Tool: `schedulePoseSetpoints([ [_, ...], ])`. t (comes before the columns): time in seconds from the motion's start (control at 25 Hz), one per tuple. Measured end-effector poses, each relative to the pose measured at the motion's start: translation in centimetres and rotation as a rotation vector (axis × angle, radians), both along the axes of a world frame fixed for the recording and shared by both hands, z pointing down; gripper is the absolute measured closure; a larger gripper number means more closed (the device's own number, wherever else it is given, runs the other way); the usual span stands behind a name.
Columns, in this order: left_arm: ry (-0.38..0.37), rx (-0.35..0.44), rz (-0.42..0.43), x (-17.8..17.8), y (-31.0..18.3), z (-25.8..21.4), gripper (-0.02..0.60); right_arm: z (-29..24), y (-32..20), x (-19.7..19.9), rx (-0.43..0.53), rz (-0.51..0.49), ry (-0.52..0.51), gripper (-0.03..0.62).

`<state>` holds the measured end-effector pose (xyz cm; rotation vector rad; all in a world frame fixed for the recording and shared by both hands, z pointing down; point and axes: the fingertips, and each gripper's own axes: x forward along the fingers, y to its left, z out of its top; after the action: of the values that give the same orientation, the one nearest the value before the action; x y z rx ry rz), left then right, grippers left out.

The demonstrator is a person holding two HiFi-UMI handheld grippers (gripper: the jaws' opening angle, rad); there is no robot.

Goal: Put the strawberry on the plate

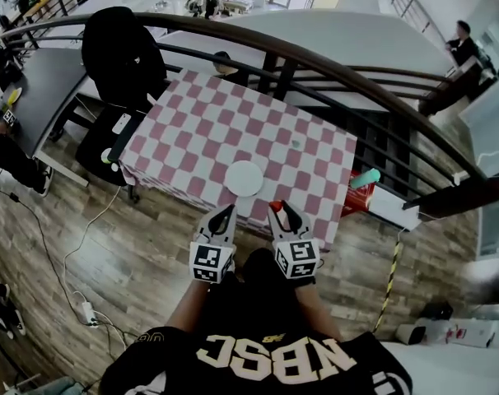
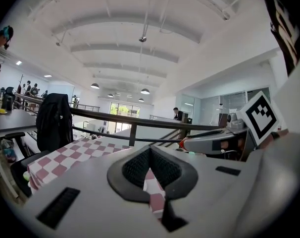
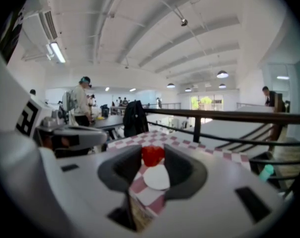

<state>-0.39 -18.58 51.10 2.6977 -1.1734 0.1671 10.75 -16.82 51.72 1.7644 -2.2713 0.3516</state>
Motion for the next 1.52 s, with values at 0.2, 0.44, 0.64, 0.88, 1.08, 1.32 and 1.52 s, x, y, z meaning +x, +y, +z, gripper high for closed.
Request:
schedulePoseSetpoints([
  [0.2, -0.043, -0.043, -0.025, 0.1, -1.8, 2.4, 0.574, 2.3, -1.5, 0.6, -0.076, -0.015, -0.013, 0.45],
  [0.44, -0.098, -0.126, -0.035, 1.0, -5.3, 7.1, 0.574, 8.0, -5.5, 0.8, -0.183, -0.09, -0.013, 0.45],
  [0.64, -0.118, -0.221, -0.066, 1.7, -7.2, 10.7, 0.574, 13.6, -7.4, 1.2, -0.31, -0.154, 0.002, 0.45],
  [0.88, -0.143, -0.3, -0.117, 2.4, -9.8, 14.4, 0.574, 18.6, -10.0, 1.1, -0.402, -0.236, 0.027, 0.45],
  [1.08, -0.173, -0.356, -0.154, 2.4, -11.3, 17.3, 0.574, 21.2, -11.7, -0.6, -0.448, -0.315, 0.007, 0.45],
  [1.32, -0.2, -0.399, -0.184, 2.7, -12.9, 20.1, 0.574, 24.0, -14.0, -2.1, -0.493, -0.385, 0.011, 0.45],
  [1.52, -0.2, -0.416, -0.217, 2.6, -13.5, 20.9, 0.574, 25.6, -15.2, -2.7, -0.522, -0.41, 0.041, 0.45],
])
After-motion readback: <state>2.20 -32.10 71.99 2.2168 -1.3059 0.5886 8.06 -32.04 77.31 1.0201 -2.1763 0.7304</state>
